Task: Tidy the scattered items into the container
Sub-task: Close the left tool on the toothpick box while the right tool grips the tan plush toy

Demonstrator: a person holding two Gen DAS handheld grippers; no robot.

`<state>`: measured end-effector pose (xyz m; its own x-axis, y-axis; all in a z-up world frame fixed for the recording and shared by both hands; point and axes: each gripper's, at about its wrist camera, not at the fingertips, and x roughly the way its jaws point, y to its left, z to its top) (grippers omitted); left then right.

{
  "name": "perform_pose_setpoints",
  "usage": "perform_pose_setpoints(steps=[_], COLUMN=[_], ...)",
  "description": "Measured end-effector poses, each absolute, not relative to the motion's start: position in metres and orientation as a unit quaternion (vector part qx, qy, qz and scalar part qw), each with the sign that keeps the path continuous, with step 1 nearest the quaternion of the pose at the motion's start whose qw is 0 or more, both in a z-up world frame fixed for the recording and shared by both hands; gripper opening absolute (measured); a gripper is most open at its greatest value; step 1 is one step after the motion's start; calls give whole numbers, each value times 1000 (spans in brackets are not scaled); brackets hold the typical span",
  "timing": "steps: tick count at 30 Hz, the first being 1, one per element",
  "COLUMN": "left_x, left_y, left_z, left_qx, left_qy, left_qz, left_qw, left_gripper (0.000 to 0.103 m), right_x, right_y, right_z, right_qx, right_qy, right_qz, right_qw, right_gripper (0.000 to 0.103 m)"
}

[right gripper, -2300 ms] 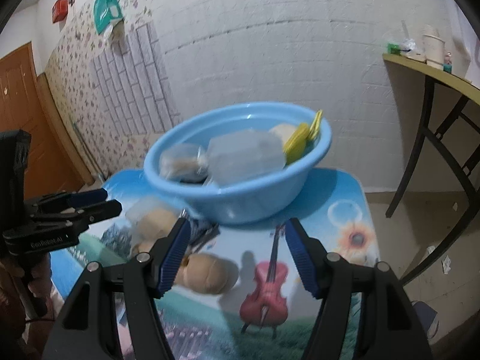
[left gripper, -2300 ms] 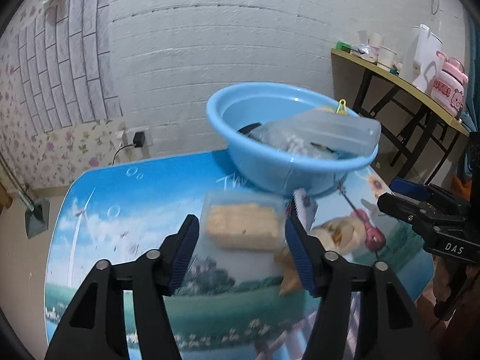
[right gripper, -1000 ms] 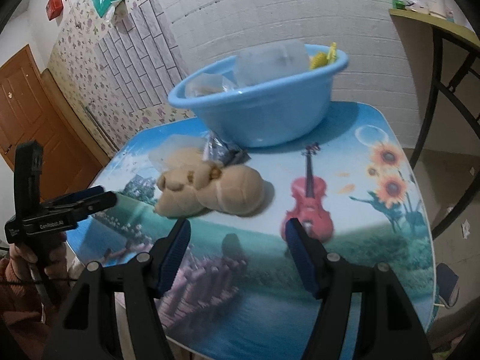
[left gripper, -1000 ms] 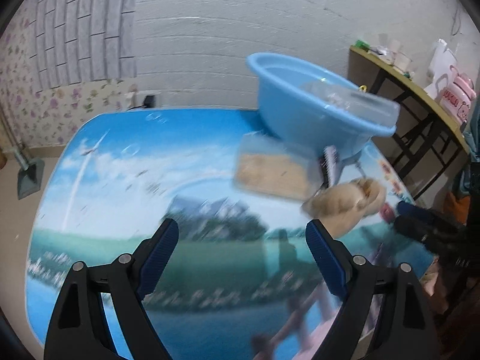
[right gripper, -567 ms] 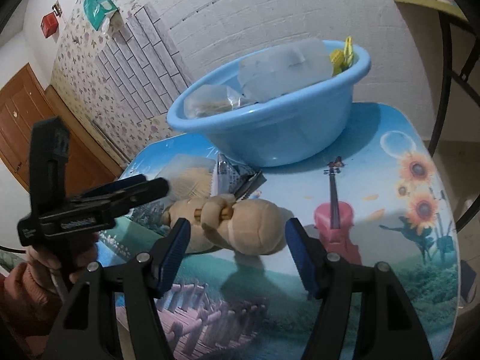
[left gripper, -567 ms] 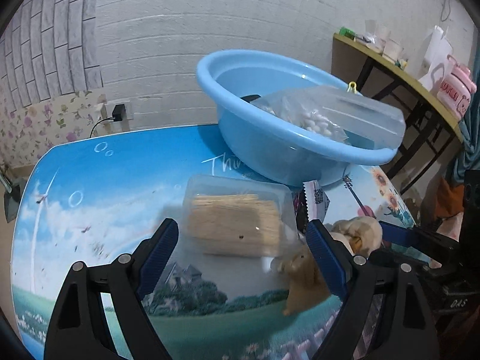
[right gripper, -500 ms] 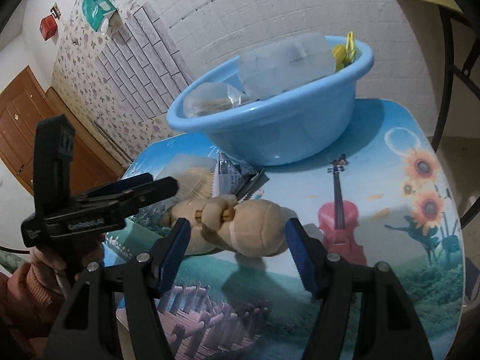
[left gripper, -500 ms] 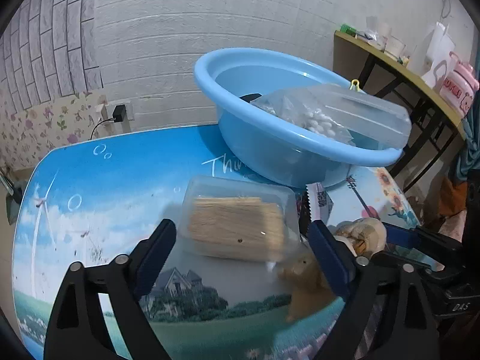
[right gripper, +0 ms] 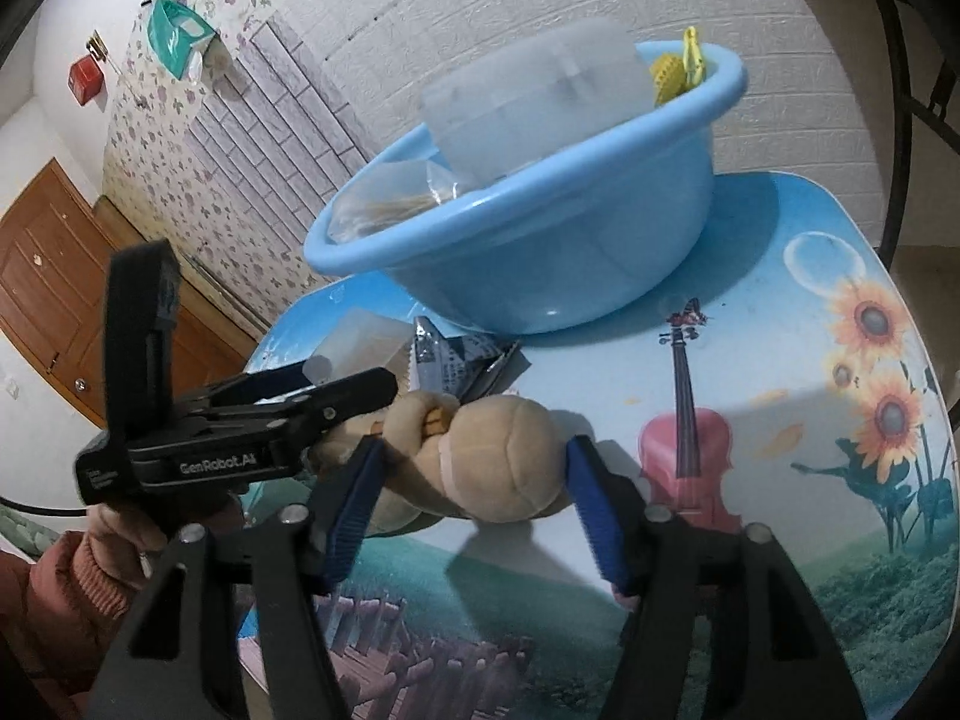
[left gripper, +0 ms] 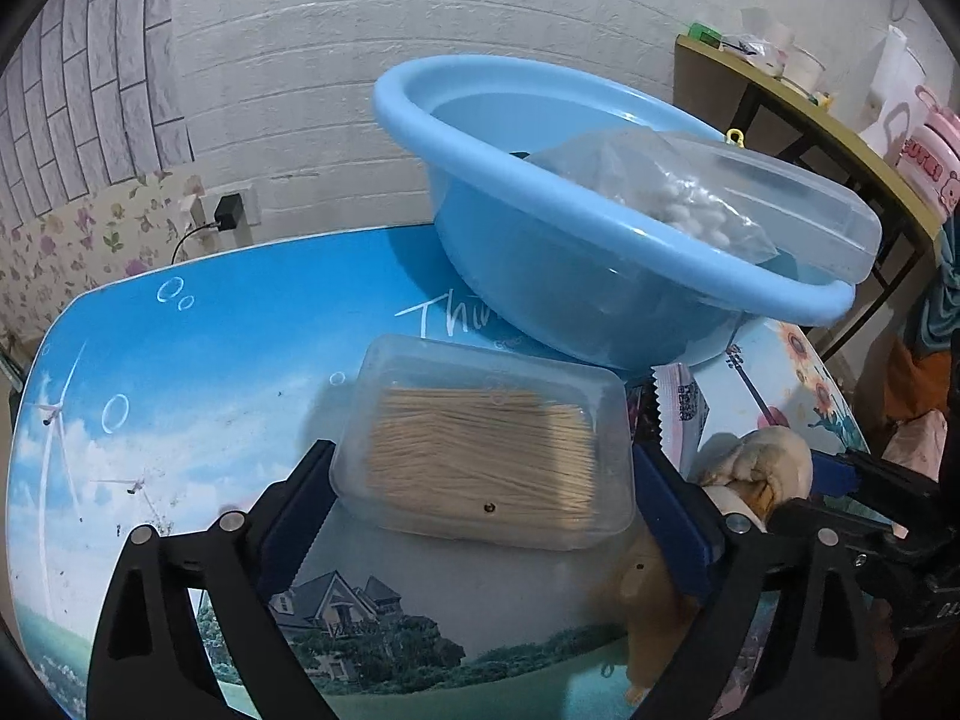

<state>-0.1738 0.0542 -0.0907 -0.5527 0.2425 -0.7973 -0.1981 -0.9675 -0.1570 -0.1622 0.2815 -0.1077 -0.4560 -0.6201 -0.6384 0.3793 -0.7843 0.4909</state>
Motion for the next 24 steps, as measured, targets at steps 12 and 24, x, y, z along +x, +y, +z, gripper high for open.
perform_pose_setpoints(steps=[12, 24], left_x=[-139, -98], left_y=[47, 43], left_z=[-79, -75], left_qx=[-445, -448], left_qy=[-7, 12], left_qz=[888, 889], left_qw=[113, 94], left_gripper=[94, 94], right_x=[-135, -112], right_y=[294, 299], right_z=[-86, -62], right_qx=[403, 370], right_qy=[-103, -2], right_qz=[-869, -914], right_qw=[268, 166], right_gripper=[58, 58])
